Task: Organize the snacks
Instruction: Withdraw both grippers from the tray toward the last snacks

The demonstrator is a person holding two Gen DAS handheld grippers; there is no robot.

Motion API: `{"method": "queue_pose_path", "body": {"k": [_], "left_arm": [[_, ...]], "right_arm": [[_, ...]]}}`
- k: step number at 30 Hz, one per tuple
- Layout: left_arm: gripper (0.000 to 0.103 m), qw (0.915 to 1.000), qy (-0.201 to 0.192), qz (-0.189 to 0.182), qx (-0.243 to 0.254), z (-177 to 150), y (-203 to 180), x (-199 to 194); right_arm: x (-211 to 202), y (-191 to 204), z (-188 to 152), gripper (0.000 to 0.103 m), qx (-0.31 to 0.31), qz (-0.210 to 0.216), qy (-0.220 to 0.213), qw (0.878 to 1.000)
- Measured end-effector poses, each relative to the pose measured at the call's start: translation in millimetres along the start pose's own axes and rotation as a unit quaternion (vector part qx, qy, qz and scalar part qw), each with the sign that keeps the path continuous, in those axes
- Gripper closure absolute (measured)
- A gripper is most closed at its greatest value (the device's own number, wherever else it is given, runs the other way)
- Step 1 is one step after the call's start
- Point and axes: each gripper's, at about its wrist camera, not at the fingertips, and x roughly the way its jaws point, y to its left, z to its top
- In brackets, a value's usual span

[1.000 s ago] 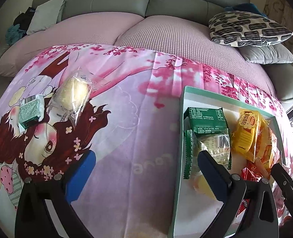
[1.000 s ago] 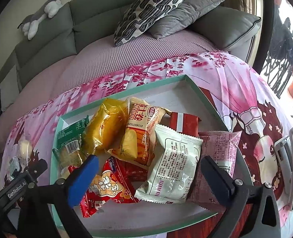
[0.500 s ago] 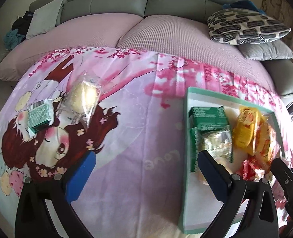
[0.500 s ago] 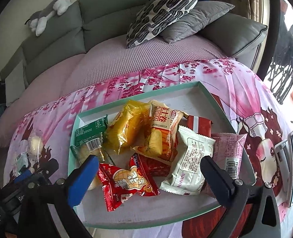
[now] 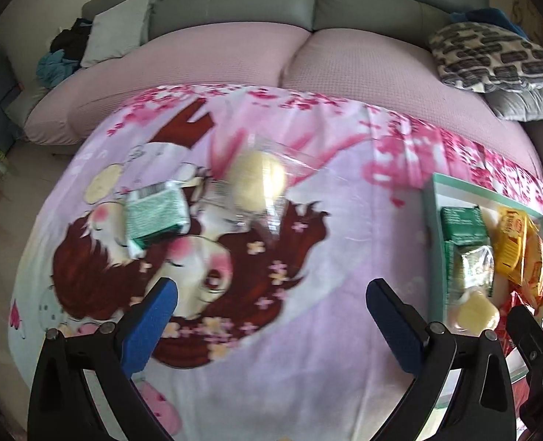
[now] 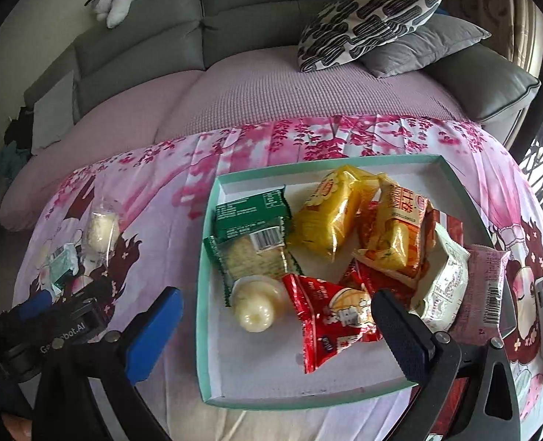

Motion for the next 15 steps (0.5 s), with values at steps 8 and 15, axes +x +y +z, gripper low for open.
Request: {"method": "queue_pose_path", "body": {"k": [8,15], "left_arm": [[0.001,0.9997,-0.002,0.006,-0.023,0,42,-6],[0.001,0.9988,-0.002,0.007,-0.049,-3,77,-4]], "right_arm": [[2,40,-4,0.0,-0.026,0.013,0.004,1.0],[10,75,-11,0.0,-0.055,0.023,0.011,0.998]]}}
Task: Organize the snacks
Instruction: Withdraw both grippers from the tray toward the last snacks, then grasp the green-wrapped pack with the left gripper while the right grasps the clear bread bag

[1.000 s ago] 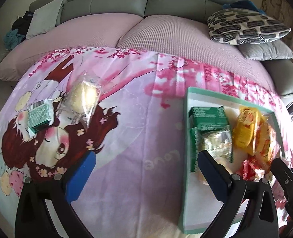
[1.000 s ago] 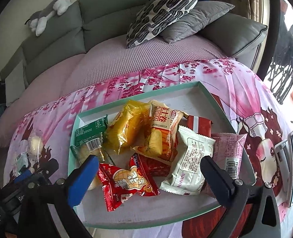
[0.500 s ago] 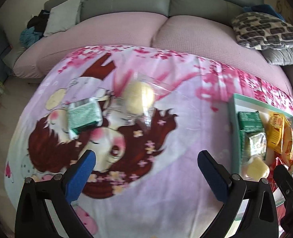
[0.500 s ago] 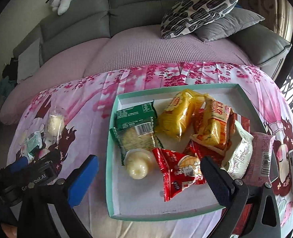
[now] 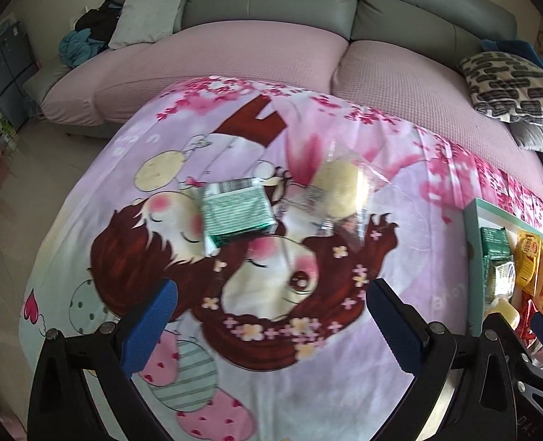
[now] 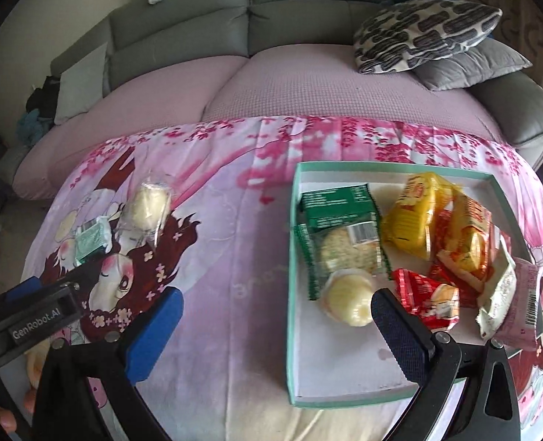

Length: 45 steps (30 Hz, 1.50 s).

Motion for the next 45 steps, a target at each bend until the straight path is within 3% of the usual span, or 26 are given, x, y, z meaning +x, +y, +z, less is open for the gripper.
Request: {"method": "queue_pose_path", "body": {"k": [10,17,21,25,30,34,36,38,42,45], "left_arm": [[0.001,0.9994,0.011,-0.001,-0.032,11,39,17],[0.001,0.9982,0.024,-0.018,-0.053,30,55,44],[0.001,0.9956,0.025,-0.022,-0.087,45,63,66],[0.001,0.9963,0.043,-0.013,-0.074,51,59,89],[0.001,0.9951,0.054,-0.038,-0.073,54,52,110],[0.002,0.9963,0.05,-0.022,-0.067,56,46,117],[0.012,0.9972,0.042,-0.007,-0.061,56,44,116],[0.03,0.9978,0.037,0.004,-0.055,57,43,116],[0.04,0.9977,0.033,0.008,-0.059,56,44,113],[0.042,0.9974,0.033,0.001,-0.064,52,46,106]], "right_arm": [[21,29,-3,0.0,-0.019,0.015,0.007,1.0],[34,38,15,0.0,-0.005,0.032,0.001,0.999],[53,50,41,0.0,0.018,0.076,0.007,0.997],[88,65,67,0.0,0.052,0.132,0.035,0.989],[125,86,82,0.001,0.058,0.143,0.059,0.986],[143,97,84,0.013,0.056,0.153,0.075,0.984],[148,100,84,0.019,0.059,0.159,0.08,0.982],[151,100,85,0.028,0.067,0.173,0.081,0.979],[154,97,85,0.054,0.09,0.208,0.091,0.97],[145,92,84,0.057,0.094,0.209,0.083,0.97]]}}
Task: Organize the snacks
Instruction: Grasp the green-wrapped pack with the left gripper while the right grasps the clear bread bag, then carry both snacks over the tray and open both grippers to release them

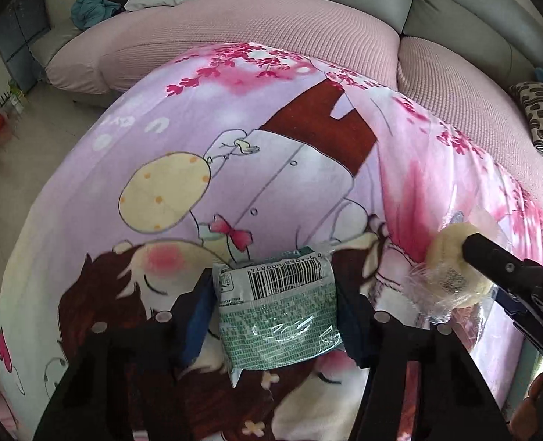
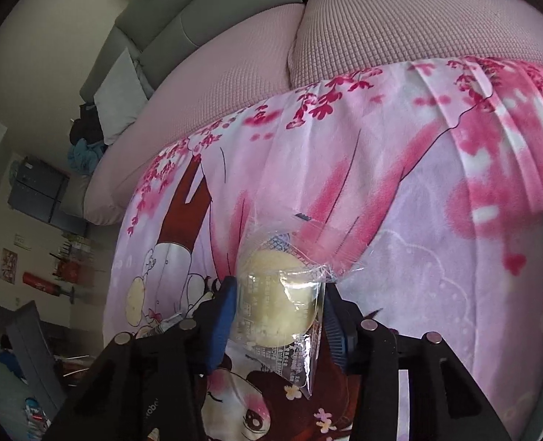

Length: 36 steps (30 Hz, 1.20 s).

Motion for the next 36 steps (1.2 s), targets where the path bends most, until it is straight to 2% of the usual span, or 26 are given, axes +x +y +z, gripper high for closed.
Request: {"method": "queue_pose_path", "body": {"k": [4,6,10,14,19,22,27,32,36], "left_arm": [[0.042,0.9998,-0.011,-0.016,0.006,-12,-12,-22],[0.042,0.999,-0.02,-0.036,0.014,-20,-25,-39],[0.042,0.9957,-0.038,-0.073,0.043,-37,-59,-70],[0.042,0.9853,-0.044,-0.126,0.106,-66,-117,-95],[0.042,0.9692,-0.04,-0.163,0.18,-101,-178,-114],[0.042,0.9607,-0.029,-0.176,0.212,-119,-204,-118],[0.042,0.9472,-0.019,-0.179,0.265,-147,-239,-118],[0.038,0.9428,0.009,-0.18,0.28,-164,-255,-106],[0.029,0.9423,0.004,-0.177,0.284,-167,-255,-110]], "right_arm": [[-31,-8,-7,0.057,0.005,0.014,-0.019,1.0],[-55,-16,-13,0.057,0.01,0.013,-0.035,0.999],[-112,-48,-33,0.057,0.028,-0.022,-0.073,0.997],[-169,-89,-53,0.057,0.053,-0.049,-0.108,0.992],[-226,-124,-76,0.057,0.065,-0.087,-0.141,0.984],[-244,-143,-89,0.057,0.081,-0.127,-0.155,0.976],[-259,-181,-102,0.057,0.116,-0.151,-0.159,0.969],[-269,-201,-105,0.053,0.124,-0.162,-0.167,0.965],[-263,-209,-108,0.042,0.125,-0.169,-0.155,0.965]]}}
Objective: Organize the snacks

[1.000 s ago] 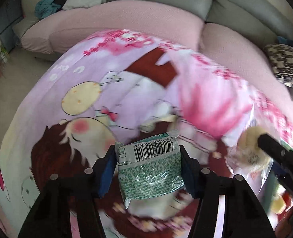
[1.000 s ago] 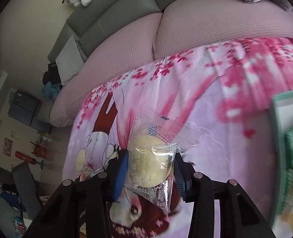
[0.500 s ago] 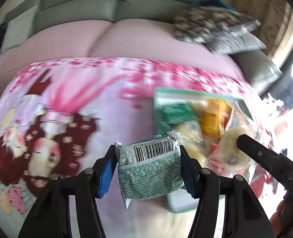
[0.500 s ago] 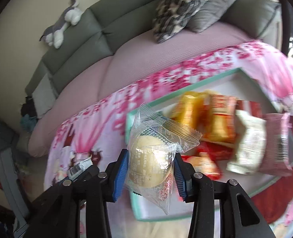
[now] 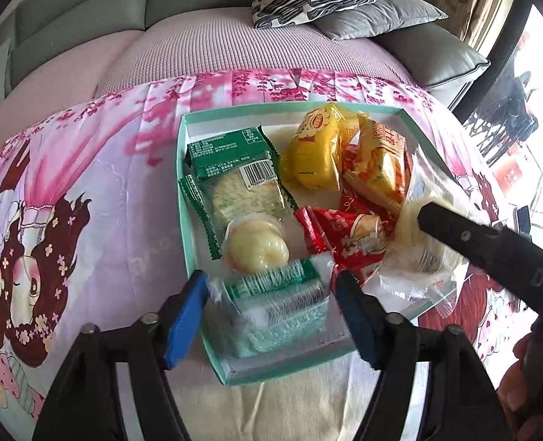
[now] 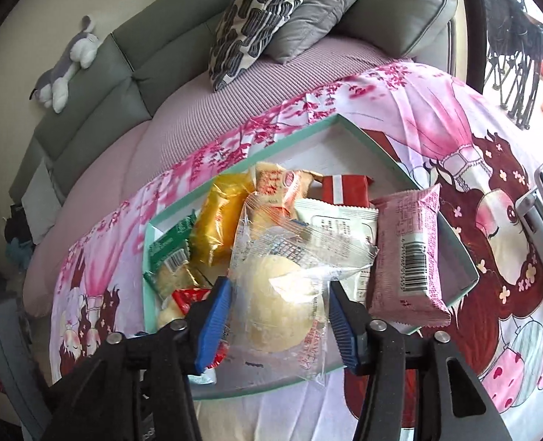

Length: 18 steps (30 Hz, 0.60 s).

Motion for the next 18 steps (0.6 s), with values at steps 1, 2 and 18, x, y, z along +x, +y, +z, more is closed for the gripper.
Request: {"method": "queue_pose_path", "body": {"k": [1,2,18], "left_arm": [[0.028,1.0,-0.001,-0.002,0.0,-1,0,-2],[0.026,1.0,-0.002,-0.003,-0.002,-2,2,-5],[0.008,0.9896,0.004,0.118,-0.082,-47,59,-19]], "right_arm": [[1,-2,-1,0.039,0.001,-0.001,0.003,1.0],[2,-3,-2,0.038,0.001,-0.002,0.005,1.0],[-7,10,-46,0.0,-0.065,-0.017,0.008,0.998]]}}
